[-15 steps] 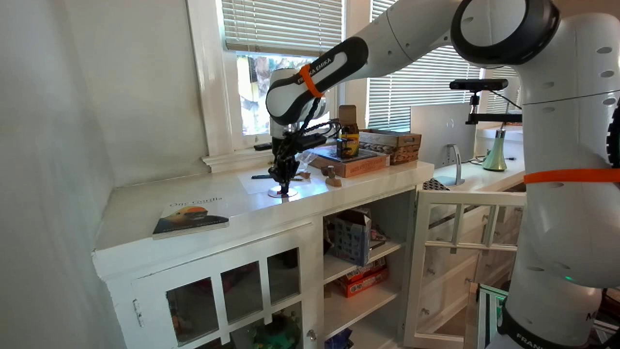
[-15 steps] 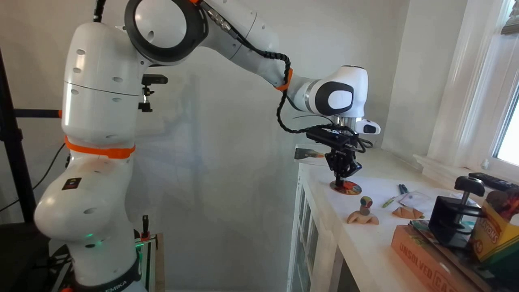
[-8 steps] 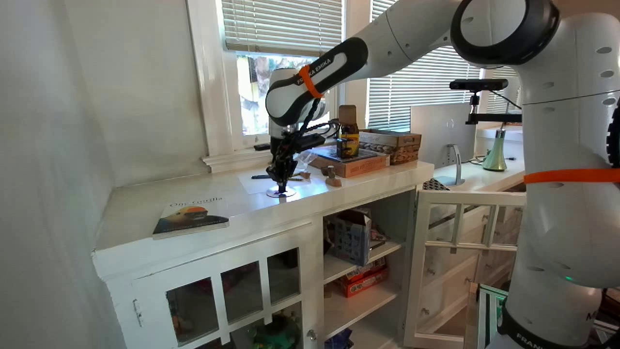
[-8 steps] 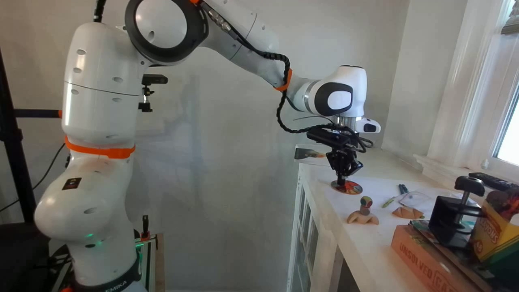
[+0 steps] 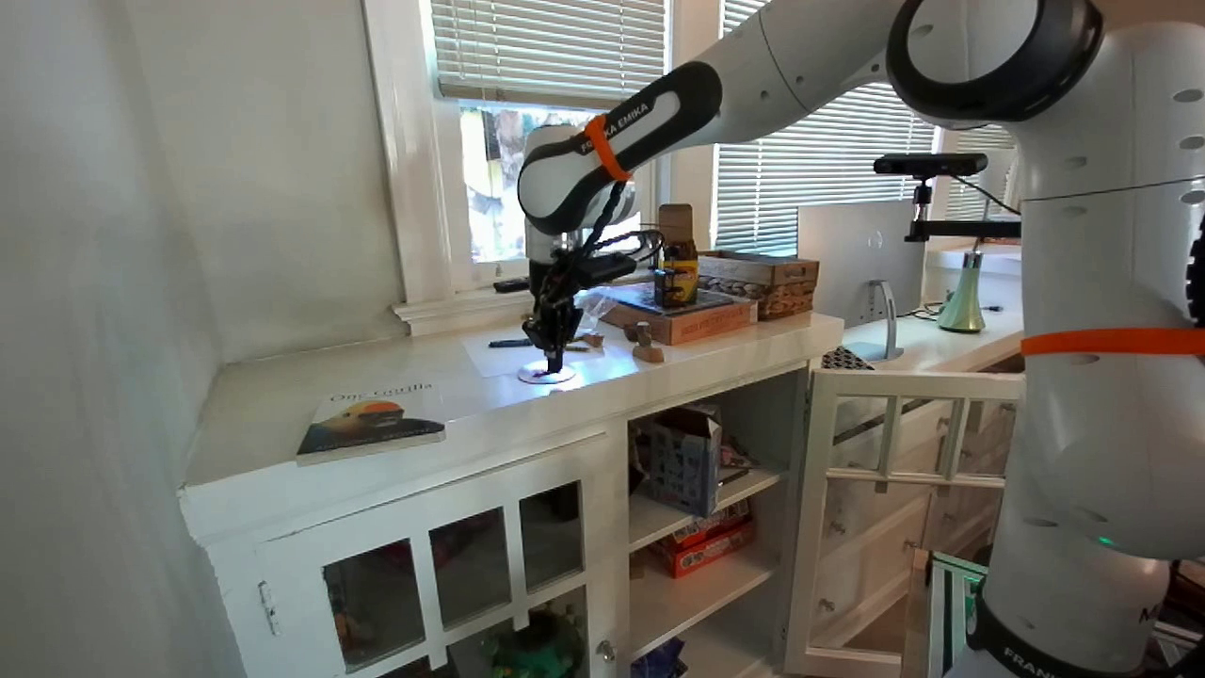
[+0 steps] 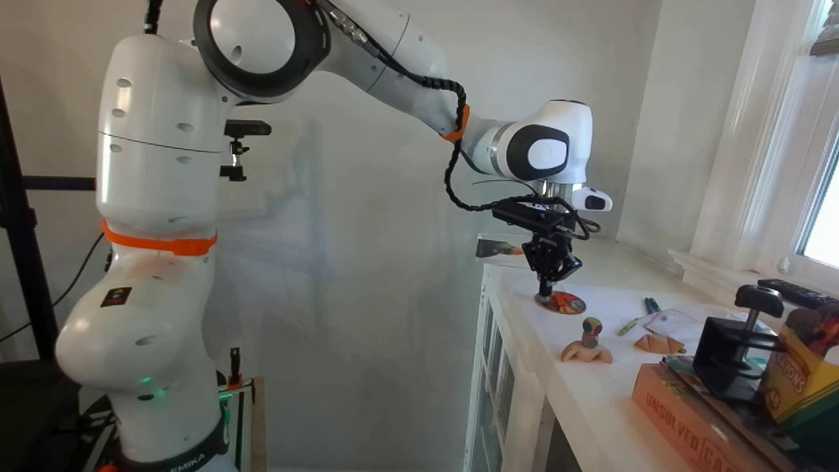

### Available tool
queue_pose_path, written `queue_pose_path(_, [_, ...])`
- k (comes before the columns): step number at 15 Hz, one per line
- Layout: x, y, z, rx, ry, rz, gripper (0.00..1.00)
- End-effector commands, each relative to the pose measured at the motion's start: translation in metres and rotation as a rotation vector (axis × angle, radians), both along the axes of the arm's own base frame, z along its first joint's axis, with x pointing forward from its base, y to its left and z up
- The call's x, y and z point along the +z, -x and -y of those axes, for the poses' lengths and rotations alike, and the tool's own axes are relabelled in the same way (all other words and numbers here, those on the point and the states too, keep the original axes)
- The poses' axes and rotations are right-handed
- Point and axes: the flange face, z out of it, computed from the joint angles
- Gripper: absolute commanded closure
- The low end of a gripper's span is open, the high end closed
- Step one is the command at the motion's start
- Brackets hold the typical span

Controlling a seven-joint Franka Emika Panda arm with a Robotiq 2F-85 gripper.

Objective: Rotate the pointer on the wheel to the right.

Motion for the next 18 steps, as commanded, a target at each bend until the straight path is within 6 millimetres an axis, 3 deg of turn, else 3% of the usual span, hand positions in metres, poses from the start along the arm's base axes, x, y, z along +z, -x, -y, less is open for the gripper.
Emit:
queue_pose_path(1, [0.03,0.032,0.0,0.024,-0.003,-0.062,1.0])
queue_pose_path(2, [0.04,0.038,0.003,0.015,-0.003,-0.074,0.74])
queue_pose_path(3, [0.051,0.043,0.006,0.007,-0.009,-0.082,0.73])
queue_pose_path(12, [0.123,0.079,0.013,-0.13,-0.031,-0.124,0.06])
queue_pose_path(13, [0.127,0.081,0.013,-0.138,-0.029,-0.12,0.01])
queue_pose_path(18, [0.129,0.084,0.018,-0.123,-0.025,-0.123,0.0])
